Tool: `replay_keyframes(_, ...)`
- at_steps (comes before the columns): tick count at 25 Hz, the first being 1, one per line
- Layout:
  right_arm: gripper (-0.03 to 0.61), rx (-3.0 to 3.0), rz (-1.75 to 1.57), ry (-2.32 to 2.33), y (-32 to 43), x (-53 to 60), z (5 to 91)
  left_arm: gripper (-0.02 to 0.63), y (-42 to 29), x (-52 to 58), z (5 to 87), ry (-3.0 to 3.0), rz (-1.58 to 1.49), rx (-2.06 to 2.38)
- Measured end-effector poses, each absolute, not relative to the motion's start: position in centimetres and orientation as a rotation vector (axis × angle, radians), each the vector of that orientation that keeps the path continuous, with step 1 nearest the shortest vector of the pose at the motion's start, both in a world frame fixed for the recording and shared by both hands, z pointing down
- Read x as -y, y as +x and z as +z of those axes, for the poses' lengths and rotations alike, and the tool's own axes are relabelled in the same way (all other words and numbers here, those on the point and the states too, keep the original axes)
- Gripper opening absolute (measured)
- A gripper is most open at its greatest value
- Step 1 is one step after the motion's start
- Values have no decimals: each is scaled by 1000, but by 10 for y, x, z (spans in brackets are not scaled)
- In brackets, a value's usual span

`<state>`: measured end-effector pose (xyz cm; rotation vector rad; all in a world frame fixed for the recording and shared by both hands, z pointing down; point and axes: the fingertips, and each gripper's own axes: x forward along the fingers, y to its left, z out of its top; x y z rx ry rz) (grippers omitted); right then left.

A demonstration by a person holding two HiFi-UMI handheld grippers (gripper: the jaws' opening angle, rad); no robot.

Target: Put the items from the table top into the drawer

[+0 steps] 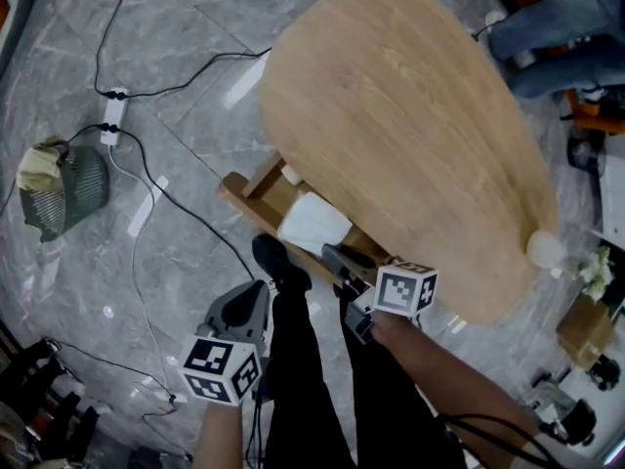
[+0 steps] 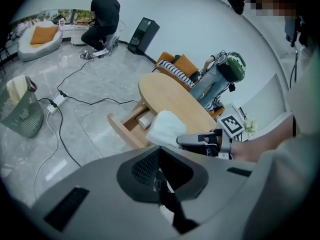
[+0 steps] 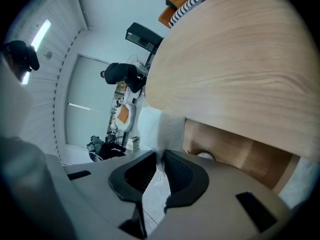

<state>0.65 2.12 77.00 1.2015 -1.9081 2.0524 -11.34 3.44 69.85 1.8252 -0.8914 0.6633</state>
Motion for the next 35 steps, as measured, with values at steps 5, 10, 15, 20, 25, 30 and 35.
replay_keyframes(5,67,1864,2098,1240,-6,-18,782,0,-133,-37,703,1815,673,895)
replay_keyframes(10,68,1809,2123,1339,-4,-16,794,0,-143,-38,707,1809,674,890)
replay_keyframes(15,69,1829,2000,1349,0,-12,808,0,-141,-39,708,1813,669,881)
replay_keyframes(20,153,1776,1934,1374,1,-17,819,0,-139,-44,711,1814,666,866)
replay_keyframes(25,187,1758,1928,1333,2,-32,814,0,-137,-46,710,1818,669,864)
replay_keyframes(30,187,1810,1909,1265,9,-37,795,0,-132,-41,698,1828,654,904)
replay_keyframes(35,179,1888,1842,1148,11,-38,752,0,-118,-43,675,1833,629,952)
